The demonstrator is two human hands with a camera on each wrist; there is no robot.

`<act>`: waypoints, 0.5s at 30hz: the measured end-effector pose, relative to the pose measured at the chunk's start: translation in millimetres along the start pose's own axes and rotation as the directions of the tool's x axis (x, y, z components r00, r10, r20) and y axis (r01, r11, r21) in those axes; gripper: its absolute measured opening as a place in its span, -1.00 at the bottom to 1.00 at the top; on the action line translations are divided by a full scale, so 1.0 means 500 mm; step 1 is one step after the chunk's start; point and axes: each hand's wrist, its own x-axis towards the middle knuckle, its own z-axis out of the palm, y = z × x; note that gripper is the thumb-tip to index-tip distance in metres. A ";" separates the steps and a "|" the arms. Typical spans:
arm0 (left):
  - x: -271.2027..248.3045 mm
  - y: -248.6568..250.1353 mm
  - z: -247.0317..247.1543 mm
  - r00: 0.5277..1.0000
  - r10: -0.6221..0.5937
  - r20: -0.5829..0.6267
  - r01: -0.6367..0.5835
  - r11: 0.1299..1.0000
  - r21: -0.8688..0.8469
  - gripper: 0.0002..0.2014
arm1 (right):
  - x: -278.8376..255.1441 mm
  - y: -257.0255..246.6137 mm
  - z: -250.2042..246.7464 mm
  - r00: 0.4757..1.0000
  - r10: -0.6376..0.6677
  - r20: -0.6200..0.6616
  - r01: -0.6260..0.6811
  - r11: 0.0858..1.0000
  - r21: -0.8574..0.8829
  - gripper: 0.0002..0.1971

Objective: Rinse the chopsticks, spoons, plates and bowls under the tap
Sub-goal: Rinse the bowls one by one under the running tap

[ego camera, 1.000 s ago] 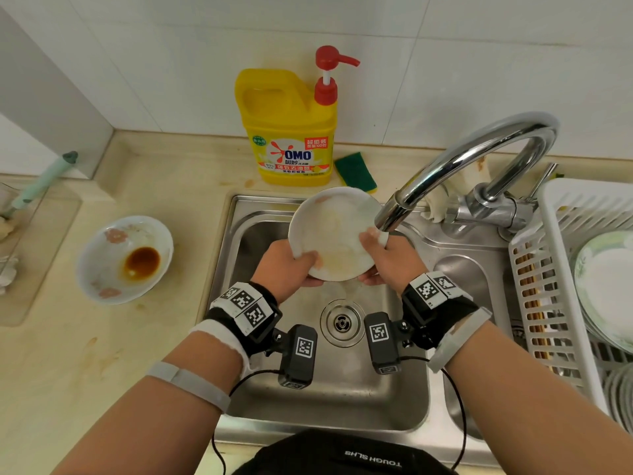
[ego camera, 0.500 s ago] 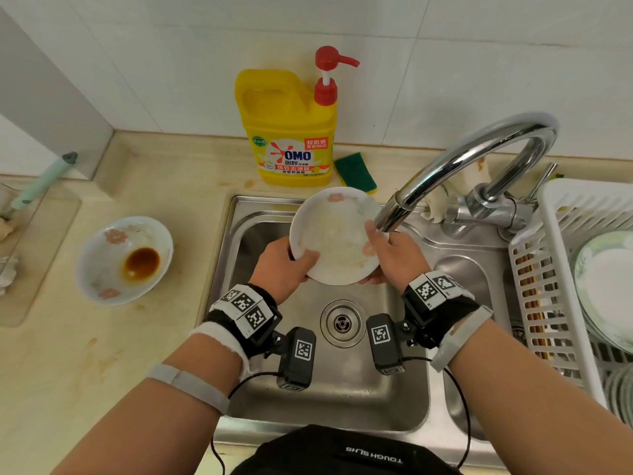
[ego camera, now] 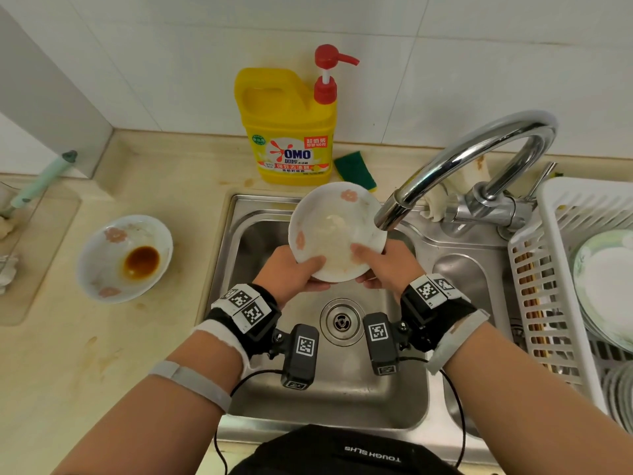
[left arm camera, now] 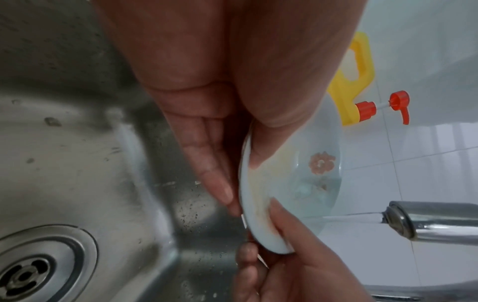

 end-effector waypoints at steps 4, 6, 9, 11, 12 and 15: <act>0.007 0.006 -0.004 1.000 0.024 -0.007 -0.023 0.992 0.121 -0.72 | 0.002 -0.032 -0.017 0.998 0.044 -0.036 -0.046 0.997 -0.057 -0.60; 0.012 0.008 -0.003 0.999 0.034 -0.020 -0.031 0.987 0.156 -0.74 | 0.005 -0.047 -0.025 0.996 0.080 -0.029 -0.083 0.990 -0.110 -0.50; 0.017 0.012 -0.001 0.997 0.061 -0.047 -0.051 0.980 0.192 -0.80 | 0.010 -0.056 -0.032 0.999 0.032 -0.014 -0.034 0.985 -0.170 -0.47; 0.021 0.015 0.002 0.995 0.077 -0.071 -0.060 0.976 0.210 -0.83 | 0.003 -0.054 -0.033 1.000 -0.020 -0.008 0.018 0.981 -0.195 -0.55; 0.022 0.018 0.003 0.994 0.077 -0.080 -0.059 0.975 0.213 -0.84 | 0.000 -0.051 -0.032 0.999 -0.033 0.006 0.033 0.979 -0.201 -0.60; 0.025 0.026 0.010 0.993 0.042 -0.108 -0.024 0.986 0.162 -0.80 | 0.006 -0.040 -0.025 0.999 -0.017 0.045 0.025 0.982 -0.190 -0.73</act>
